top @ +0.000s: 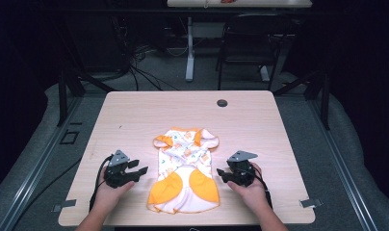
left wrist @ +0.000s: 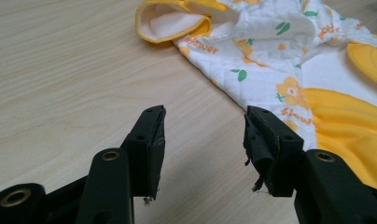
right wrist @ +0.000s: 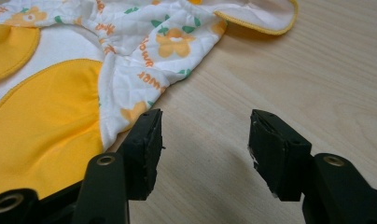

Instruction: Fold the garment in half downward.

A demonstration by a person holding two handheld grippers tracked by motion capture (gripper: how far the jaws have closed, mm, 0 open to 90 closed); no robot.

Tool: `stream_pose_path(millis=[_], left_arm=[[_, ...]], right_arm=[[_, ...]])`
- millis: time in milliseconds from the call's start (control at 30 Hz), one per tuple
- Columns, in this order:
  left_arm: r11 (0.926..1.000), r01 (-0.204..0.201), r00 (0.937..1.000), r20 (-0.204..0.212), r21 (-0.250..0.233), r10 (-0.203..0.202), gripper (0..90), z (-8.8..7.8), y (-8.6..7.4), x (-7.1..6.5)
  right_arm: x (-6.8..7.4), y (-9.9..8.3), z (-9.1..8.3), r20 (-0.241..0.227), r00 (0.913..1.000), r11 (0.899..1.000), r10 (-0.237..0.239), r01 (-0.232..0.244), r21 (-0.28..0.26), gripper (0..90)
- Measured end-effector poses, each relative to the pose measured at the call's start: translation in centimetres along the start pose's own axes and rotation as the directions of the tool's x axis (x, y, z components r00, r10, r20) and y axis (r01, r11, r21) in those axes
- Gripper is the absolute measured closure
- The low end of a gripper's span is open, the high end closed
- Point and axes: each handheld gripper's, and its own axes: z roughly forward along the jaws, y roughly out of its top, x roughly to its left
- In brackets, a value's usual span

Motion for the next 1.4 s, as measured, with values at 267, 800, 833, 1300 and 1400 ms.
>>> stream_pose_path(millis=[267, 800, 833, 1300, 1400], left_arm=[[0.9992, 0.035, 0.9994, 0.004, -0.018, -0.034, 60.3, 0.8, 0.5, -0.6], [0.9912, -0.105, 0.9929, 0.064, 0.080, 0.100, 83.3, 6.2, 2.8, -3.8], [0.9905, -0.111, 0.9923, 0.063, 0.081, 0.106, 84.4, 6.4, 2.6, -4.0], [0.9874, -0.125, 0.9887, 0.095, 0.097, 0.116, 84.9, 5.6, 2.1, -4.8], [0.9855, -0.132, 0.9872, 0.104, 0.106, 0.121, 84.9, 5.4, 2.0, -5.0]], right_arm=[[0.9, 0.7, 0.3, -0.026, 0.9988, 0.999, -0.041, 0.040, -0.030, 49.0], [2.5, 3.5, 3.7, -0.086, 0.9928, 0.996, -0.083, 0.085, 0.015, 83.8], [2.7, 3.3, 4.1, -0.089, 0.9921, 0.995, -0.089, 0.092, 0.028, 84.1], [3.4, 2.4, 3.3, -0.108, 0.9834, 0.987, -0.146, 0.152, 0.049, 85.3], [3.5, 2.2, 3.0, -0.124, 0.9806, 0.985, -0.152, 0.160, 0.062, 85.2]])
